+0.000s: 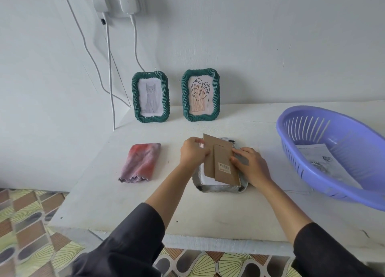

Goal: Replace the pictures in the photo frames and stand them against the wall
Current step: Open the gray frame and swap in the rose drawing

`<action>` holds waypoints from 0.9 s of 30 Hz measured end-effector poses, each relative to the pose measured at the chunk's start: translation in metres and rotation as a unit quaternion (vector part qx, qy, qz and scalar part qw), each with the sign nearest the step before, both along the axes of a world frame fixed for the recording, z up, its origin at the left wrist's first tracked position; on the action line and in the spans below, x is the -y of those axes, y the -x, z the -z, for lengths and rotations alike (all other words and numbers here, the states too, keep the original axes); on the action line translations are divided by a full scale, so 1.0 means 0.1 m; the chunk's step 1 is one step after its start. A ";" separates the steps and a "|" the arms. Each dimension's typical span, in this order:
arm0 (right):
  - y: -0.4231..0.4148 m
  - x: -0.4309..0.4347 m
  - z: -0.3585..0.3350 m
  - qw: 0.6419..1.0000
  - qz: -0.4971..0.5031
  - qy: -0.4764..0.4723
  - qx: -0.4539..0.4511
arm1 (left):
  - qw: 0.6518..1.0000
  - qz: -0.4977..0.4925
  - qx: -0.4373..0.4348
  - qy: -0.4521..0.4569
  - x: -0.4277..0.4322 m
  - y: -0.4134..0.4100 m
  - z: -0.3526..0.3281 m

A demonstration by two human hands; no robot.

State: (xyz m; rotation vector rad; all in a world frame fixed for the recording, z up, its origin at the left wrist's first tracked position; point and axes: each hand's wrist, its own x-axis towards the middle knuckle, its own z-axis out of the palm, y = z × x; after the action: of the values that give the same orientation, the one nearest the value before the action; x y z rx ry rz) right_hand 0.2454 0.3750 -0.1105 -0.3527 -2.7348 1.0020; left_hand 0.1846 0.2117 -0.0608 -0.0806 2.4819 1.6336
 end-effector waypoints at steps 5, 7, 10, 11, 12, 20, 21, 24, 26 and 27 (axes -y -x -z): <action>-0.03 0.00 -0.02 1.000 -0.008 0.017 -0.001 | 0.999 -0.004 -0.007 -0.053 0.11 0.07 -0.12; -0.04 0.00 -0.01 1.000 -0.019 -0.001 0.015 | 0.997 -0.039 -0.023 -0.055 0.30 0.17 -0.20; -0.04 0.00 -0.01 0.999 -0.025 0.000 0.033 | 0.994 -0.100 -0.032 -0.022 0.67 0.31 -0.25; -0.04 0.01 -0.01 0.999 -0.024 0.005 0.032 | 0.993 -0.116 -0.030 -0.007 0.77 0.34 -0.23; -0.05 0.01 -0.02 0.999 -0.023 0.008 0.030 | 0.992 -0.124 -0.027 0.007 0.85 0.34 -0.21; -0.05 0.02 -0.05 0.999 -0.017 -0.001 0.029 | 0.990 -0.086 -0.018 0.111 0.88 0.24 -0.01; -0.06 0.02 -0.05 0.999 -0.018 0.000 0.030 | 0.987 -0.077 -0.025 0.137 0.86 0.23 -0.01; -0.07 0.03 -0.05 0.999 -0.017 0.002 0.031 | 0.976 -0.065 -0.051 0.203 0.81 0.19 0.01; -0.07 0.03 -0.06 0.999 -0.017 0.002 0.030 | 0.968 -0.069 -0.059 0.233 0.78 0.17 0.03; -0.07 0.03 -0.06 0.999 -0.016 0.002 0.030 | 0.964 -0.066 -0.061 0.250 0.76 0.16 0.05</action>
State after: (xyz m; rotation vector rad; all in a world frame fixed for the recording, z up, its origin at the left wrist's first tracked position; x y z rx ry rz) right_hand 0.2526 0.3715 -0.1048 -0.3447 -2.8009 1.0220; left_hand 0.1683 0.1353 -0.0656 -0.2189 2.9834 1.0360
